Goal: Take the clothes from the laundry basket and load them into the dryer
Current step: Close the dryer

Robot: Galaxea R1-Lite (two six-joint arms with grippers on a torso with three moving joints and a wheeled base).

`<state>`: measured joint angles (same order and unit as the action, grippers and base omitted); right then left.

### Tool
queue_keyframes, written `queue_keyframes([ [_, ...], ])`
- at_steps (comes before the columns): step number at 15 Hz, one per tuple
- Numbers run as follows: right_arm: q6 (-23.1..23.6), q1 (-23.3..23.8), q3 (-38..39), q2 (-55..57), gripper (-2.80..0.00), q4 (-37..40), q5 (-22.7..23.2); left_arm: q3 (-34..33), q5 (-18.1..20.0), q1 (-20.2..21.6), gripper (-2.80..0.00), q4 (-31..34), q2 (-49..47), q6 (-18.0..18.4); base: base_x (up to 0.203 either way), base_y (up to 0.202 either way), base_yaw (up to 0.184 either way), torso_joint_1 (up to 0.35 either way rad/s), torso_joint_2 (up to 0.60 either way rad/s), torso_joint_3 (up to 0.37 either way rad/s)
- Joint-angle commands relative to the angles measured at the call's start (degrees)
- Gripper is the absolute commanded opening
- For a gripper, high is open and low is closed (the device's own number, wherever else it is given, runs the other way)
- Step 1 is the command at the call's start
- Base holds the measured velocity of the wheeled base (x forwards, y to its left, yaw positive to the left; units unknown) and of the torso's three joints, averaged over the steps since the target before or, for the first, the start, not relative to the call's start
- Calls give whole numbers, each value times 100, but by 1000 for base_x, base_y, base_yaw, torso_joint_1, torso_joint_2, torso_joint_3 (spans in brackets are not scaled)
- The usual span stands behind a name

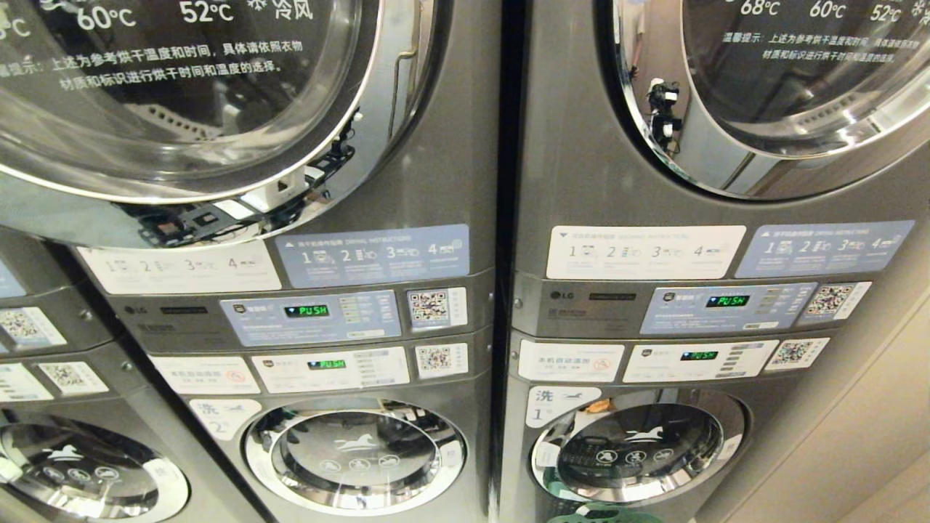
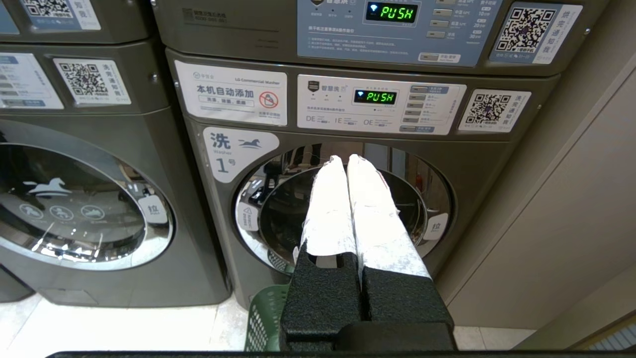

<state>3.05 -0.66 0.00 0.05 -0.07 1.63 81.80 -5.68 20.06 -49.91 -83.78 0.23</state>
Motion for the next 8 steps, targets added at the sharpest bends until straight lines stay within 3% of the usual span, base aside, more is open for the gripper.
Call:
queue_keyframes([
  [1, 3, -4, 18, 4, -280, -1, 4, -363, -44, 23, -280, -25, 297, 23, 0, 0, 0, 0, 0, 0],
  [3, 3, -4, 18, 4, -280, -1, 4, -736, -41, 26, -280, -113, 381, -4, 0, 0, 0, 0, 0, 0],
  [4, 3, -4, 18, 4, -280, -3, 4, -801, 136, -33, -280, -246, 348, -67, 0, 0, 0, 0, 0, 0],
  [8, 3, -4, 18, 4, -280, -1, 4, -1013, 1847, -206, -280, -547, 366, -747, 0, 0, 0, 0, 0, 0],
])
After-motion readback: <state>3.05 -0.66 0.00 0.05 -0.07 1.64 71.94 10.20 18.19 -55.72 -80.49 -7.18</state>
